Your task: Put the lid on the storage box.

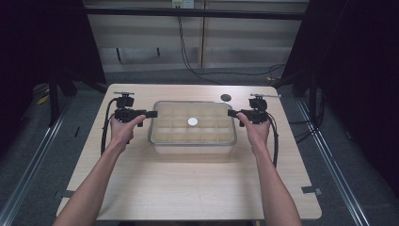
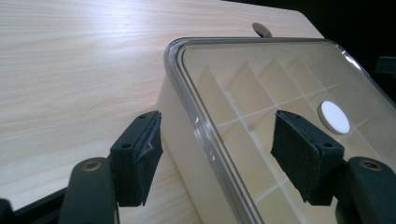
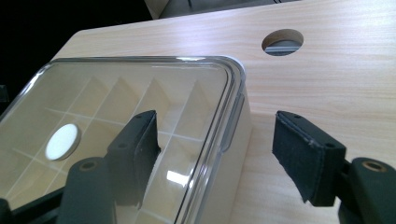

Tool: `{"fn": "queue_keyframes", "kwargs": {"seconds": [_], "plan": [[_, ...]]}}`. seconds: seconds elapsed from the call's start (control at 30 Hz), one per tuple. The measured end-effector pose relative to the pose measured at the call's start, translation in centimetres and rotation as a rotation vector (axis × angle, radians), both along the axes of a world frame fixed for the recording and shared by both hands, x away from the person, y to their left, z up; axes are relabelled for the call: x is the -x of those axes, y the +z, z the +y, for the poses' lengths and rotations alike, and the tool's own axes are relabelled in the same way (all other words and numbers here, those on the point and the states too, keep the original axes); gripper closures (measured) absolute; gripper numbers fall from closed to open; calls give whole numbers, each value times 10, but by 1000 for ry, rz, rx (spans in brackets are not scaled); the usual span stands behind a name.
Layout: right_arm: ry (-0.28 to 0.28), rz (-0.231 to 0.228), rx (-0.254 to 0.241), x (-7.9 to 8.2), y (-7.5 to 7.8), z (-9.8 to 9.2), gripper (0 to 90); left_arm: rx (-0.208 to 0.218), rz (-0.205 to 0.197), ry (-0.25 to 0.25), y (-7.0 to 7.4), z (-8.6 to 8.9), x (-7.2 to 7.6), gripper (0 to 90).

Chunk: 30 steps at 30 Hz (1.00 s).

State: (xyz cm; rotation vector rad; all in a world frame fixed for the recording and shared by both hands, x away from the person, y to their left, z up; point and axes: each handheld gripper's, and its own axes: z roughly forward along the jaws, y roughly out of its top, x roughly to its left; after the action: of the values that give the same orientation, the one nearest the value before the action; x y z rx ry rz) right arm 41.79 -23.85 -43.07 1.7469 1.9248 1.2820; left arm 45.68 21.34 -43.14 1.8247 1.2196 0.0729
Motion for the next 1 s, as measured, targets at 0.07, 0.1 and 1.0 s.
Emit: {"fn": "queue_keyframes", "kwargs": {"seconds": [0.07, 0.1, 1.0], "plan": [[11, -20, -3, 9, 4, -4, 307, -7, -17, -7, 2, 3, 6, 335], [13, -27, -4, 12, 5, -5, 307, -13, -33, -13, 4, 6, 13, 344], [136, -127, -24, 124, 7, -13, 350, -97, -146, -61, 4, 46, 113, 370]]}}
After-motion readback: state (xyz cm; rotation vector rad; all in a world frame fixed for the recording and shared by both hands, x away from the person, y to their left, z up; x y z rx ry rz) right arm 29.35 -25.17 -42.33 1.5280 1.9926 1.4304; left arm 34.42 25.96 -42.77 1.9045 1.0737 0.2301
